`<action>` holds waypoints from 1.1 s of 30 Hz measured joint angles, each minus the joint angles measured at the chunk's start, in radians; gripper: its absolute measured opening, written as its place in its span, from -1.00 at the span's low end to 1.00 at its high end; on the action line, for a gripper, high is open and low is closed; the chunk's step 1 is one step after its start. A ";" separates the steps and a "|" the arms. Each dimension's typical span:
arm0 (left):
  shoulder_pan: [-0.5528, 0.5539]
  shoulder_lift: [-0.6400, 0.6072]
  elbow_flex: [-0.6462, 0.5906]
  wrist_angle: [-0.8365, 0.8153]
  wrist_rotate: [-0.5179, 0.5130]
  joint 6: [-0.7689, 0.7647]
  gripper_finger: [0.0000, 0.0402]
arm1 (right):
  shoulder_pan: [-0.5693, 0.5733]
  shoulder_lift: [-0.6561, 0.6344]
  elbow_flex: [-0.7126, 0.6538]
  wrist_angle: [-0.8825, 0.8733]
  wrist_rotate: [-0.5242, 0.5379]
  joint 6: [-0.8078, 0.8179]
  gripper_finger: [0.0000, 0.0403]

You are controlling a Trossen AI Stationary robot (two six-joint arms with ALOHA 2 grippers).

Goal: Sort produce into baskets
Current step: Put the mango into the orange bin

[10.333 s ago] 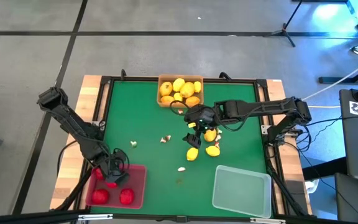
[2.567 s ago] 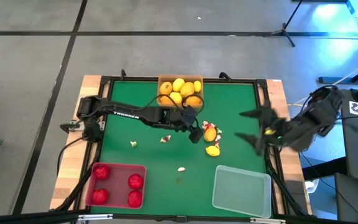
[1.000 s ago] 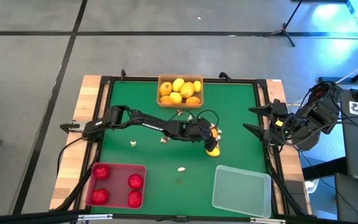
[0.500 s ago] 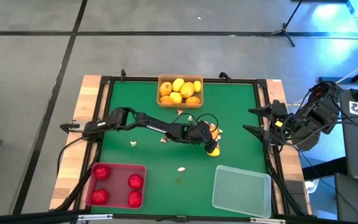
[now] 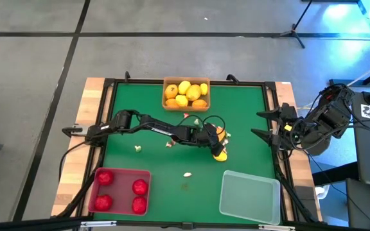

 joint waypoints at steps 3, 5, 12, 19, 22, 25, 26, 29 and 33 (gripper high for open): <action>0.000 -0.009 0.000 -0.026 0.033 -0.002 -0.19 | 0.000 0.001 0.000 0.005 0.000 0.000 0.86; 0.000 -0.021 0.000 -0.053 0.036 -0.001 -0.20 | 0.000 0.001 0.000 0.006 0.001 0.000 0.86; -0.012 -0.103 0.000 -0.191 0.041 0.058 -0.20 | 0.000 0.001 0.000 0.005 -0.001 0.000 0.86; 0.018 -0.234 0.000 -0.316 0.012 0.067 -0.18 | 0.000 0.001 0.000 0.004 -0.001 -0.001 0.86; 0.067 -0.293 0.001 -0.359 -0.038 0.087 -0.18 | 0.000 0.001 0.000 0.005 -0.001 0.000 0.86; 0.129 -0.344 0.001 -0.407 -0.067 0.133 -0.18 | 0.000 0.001 0.000 0.005 -0.001 -0.001 0.86; 0.155 -0.363 0.001 -0.424 -0.067 0.140 -0.18 | 0.000 0.001 0.000 0.005 -0.001 -0.001 0.86; 0.241 -0.399 0.001 -0.473 -0.074 0.163 -0.18 | 0.000 0.001 0.000 0.005 -0.001 -0.001 0.86; 0.354 -0.401 0.001 -0.510 -0.040 0.202 -0.17 | 0.000 0.001 0.000 0.005 -0.001 -0.001 0.86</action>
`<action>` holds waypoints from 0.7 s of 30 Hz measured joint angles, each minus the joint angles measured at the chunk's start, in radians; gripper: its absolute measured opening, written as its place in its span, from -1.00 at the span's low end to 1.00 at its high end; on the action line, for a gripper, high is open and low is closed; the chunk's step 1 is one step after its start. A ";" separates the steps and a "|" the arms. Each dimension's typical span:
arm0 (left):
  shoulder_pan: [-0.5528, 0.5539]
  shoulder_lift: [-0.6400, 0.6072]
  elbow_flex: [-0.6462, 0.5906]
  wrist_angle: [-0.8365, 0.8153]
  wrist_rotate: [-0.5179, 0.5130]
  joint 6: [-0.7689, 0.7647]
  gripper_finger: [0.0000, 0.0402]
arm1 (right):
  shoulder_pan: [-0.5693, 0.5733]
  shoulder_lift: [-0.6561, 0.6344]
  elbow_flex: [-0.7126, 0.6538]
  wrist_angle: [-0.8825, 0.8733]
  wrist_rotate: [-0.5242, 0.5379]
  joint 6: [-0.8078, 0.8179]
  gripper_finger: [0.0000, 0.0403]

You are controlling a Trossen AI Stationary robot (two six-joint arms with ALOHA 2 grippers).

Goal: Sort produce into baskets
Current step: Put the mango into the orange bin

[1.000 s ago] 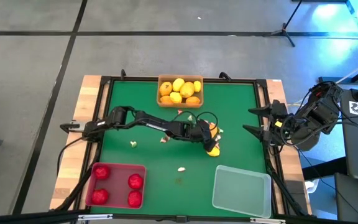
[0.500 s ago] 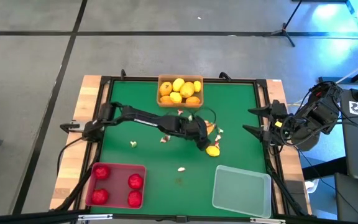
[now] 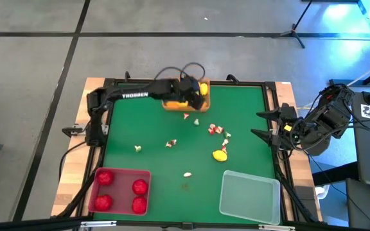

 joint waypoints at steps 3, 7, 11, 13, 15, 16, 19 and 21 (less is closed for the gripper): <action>0.072 0.006 0.000 -0.030 0.038 0.003 -0.17 | 0.000 0.000 0.000 0.000 0.000 0.000 0.86; 0.151 0.012 -0.002 -0.077 0.041 0.008 -0.17 | 0.000 0.000 0.000 0.000 0.000 0.000 0.86; 0.219 0.008 -0.001 -0.153 0.081 -0.039 -0.17 | 0.000 0.000 0.000 -0.001 0.002 0.000 0.86; 0.244 0.012 -0.001 -0.188 0.128 -0.052 -0.17 | 0.000 0.000 0.000 -0.001 0.010 -0.001 0.86; 0.260 0.019 -0.001 -0.202 0.175 -0.038 -0.17 | 0.000 0.000 0.000 -0.002 0.015 -0.006 0.86; 0.264 0.023 -0.001 -0.200 0.196 -0.026 -0.17 | 0.000 0.000 0.000 -0.002 0.019 -0.007 0.86; 0.263 0.026 -0.001 -0.192 0.200 -0.020 -0.13 | 0.000 0.000 0.000 -0.007 0.020 -0.007 0.86; 0.262 0.026 -0.001 -0.172 0.196 -0.013 -0.07 | 0.000 0.000 0.000 -0.007 0.020 -0.007 0.86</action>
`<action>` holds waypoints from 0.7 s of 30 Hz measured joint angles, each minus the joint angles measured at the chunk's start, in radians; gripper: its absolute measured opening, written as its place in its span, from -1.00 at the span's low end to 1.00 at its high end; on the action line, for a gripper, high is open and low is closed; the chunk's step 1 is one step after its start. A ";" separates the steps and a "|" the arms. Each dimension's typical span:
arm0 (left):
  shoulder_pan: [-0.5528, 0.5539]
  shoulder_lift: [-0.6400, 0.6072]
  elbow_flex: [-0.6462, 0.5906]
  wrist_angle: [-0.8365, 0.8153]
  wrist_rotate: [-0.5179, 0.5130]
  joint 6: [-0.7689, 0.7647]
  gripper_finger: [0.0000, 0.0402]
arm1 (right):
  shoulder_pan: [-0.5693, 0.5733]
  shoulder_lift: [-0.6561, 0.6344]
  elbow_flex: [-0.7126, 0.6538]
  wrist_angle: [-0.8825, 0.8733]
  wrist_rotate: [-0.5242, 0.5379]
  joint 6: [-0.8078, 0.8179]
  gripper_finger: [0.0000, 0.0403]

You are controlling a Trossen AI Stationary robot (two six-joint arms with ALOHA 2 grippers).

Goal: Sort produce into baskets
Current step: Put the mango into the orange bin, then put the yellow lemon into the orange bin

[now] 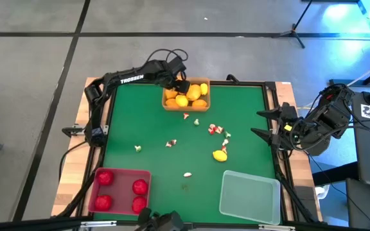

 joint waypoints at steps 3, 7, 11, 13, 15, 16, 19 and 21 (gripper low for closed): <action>0.001 0.000 0.000 -0.001 -0.003 0.006 0.05 | 0.000 0.000 0.000 0.000 0.000 0.000 0.86; 0.001 0.000 0.000 -0.025 -0.002 0.021 0.20 | 0.000 0.000 0.000 0.000 0.001 0.000 0.86; -0.002 0.000 0.000 -0.019 -0.002 0.028 0.33 | 0.000 0.000 0.000 0.000 0.002 -0.001 0.86; -0.010 0.000 0.000 -0.017 0.004 0.058 0.37 | 0.000 0.000 0.000 0.000 0.002 -0.001 0.86; -0.025 -0.008 0.000 -0.017 0.008 0.094 0.38 | 0.000 0.000 0.000 0.000 0.002 -0.001 0.86; -0.033 -0.013 0.000 -0.016 0.010 0.113 0.38 | 0.000 0.000 0.000 0.000 0.002 -0.001 0.86; -0.054 -0.031 0.000 -0.010 0.015 0.160 0.38 | 0.000 0.000 0.000 -0.002 0.002 -0.001 0.86; -0.066 -0.042 0.000 -0.013 0.014 0.188 0.38 | 0.000 0.000 0.000 -0.004 0.002 -0.001 0.86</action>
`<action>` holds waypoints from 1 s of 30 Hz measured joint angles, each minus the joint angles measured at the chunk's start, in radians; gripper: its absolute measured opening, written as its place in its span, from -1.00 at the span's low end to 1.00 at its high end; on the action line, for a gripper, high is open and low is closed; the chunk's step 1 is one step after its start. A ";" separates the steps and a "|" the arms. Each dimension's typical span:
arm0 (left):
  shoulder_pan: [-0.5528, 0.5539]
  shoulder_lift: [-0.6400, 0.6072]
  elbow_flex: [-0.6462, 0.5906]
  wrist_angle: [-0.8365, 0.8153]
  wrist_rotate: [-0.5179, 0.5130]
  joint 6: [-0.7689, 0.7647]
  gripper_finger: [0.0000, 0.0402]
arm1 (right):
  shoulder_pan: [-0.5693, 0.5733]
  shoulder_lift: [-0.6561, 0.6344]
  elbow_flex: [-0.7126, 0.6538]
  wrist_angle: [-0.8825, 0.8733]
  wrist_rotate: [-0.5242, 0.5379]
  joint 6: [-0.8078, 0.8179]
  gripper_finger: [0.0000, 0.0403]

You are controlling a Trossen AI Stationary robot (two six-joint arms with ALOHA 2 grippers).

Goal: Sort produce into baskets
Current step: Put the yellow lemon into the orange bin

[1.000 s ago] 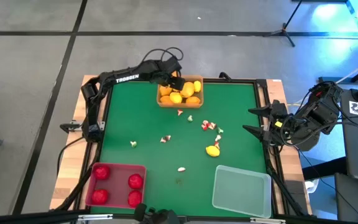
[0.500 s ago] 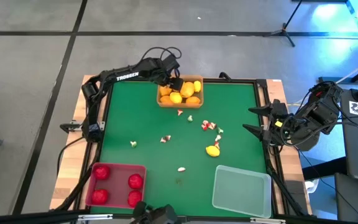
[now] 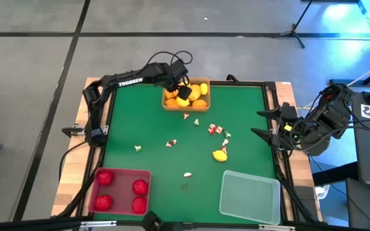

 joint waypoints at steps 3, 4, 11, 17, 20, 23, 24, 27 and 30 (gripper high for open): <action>-0.020 -0.021 0.000 -0.011 0.004 0.050 0.38 | 0.000 0.000 0.000 0.001 0.000 0.000 0.86; -0.030 -0.029 0.000 -0.011 0.013 0.066 0.38 | 0.000 0.000 0.000 0.001 0.000 0.000 0.86; -0.146 -0.084 0.001 0.058 0.128 0.129 0.38 | 0.000 0.000 0.000 0.001 -0.002 0.000 0.86; -0.349 -0.054 0.001 0.222 0.196 0.366 0.39 | 0.000 0.000 0.000 -0.001 -0.003 -0.002 0.86; -0.440 -0.009 0.001 0.320 0.196 0.429 0.39 | 0.000 0.000 0.000 -0.005 -0.006 -0.002 0.86; -0.502 0.043 0.001 0.442 0.194 0.438 0.39 | 0.000 0.000 0.000 -0.006 -0.013 -0.002 0.86; -0.515 0.062 0.001 0.480 0.194 0.438 0.38 | 0.000 0.000 0.000 -0.006 -0.014 -0.002 0.86; -0.546 0.128 0.001 0.581 0.194 0.438 0.38 | 0.000 0.000 0.000 -0.006 -0.022 -0.002 0.86; -0.563 0.193 0.001 0.674 0.191 0.447 0.38 | 0.000 0.000 0.000 -0.005 -0.024 -0.001 0.86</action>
